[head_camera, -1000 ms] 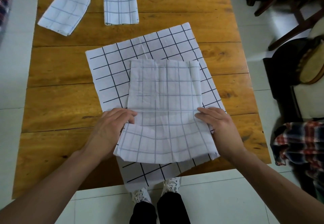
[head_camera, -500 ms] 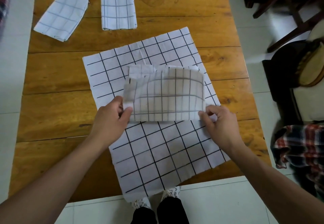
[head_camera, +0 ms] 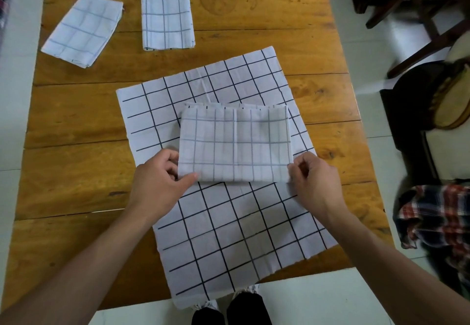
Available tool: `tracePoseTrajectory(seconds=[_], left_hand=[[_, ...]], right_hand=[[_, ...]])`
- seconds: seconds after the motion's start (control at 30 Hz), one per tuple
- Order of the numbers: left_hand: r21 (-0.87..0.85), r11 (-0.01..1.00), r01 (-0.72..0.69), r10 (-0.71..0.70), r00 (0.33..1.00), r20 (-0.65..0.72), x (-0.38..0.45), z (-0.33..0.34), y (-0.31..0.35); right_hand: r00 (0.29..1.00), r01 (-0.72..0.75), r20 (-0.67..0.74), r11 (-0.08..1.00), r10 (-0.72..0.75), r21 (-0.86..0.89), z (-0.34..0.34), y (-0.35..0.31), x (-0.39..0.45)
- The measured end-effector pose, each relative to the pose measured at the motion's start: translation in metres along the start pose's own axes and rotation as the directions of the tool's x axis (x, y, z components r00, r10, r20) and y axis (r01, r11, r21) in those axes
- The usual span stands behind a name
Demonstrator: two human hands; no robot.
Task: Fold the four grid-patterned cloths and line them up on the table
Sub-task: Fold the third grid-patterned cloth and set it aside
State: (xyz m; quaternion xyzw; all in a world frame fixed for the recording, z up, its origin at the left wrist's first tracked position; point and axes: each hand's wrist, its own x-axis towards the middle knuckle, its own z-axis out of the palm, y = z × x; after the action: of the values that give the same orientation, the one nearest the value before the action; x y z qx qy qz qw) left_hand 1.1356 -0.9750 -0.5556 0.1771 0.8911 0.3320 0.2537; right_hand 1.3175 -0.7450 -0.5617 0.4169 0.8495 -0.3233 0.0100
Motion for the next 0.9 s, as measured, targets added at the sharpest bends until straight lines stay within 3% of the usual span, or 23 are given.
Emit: tracePoseTrajectory(seconds=[0.63,0.8,0.9], left_hand=[[0.157,0.988,-0.003,0.019,0.994,-0.105,0.009,0.008,0.000],[0.316,0.945,-0.081,0.114,0.990,-0.087,0.009,0.008,0.002],[0.354,0.919,-0.175,0.200,0.979,-0.036,0.009,0.006,-0.001]], right_hand=[[0.999,0.011,-0.036,0.992,-0.016,-0.124,0.003,-0.006,0.014],[0.997,-0.042,-0.070,0.999,0.042,0.005,0.003,-0.004,0.010],[0.975,0.151,-0.146,0.980,-0.169,-0.126,0.003,-0.011,0.003]])
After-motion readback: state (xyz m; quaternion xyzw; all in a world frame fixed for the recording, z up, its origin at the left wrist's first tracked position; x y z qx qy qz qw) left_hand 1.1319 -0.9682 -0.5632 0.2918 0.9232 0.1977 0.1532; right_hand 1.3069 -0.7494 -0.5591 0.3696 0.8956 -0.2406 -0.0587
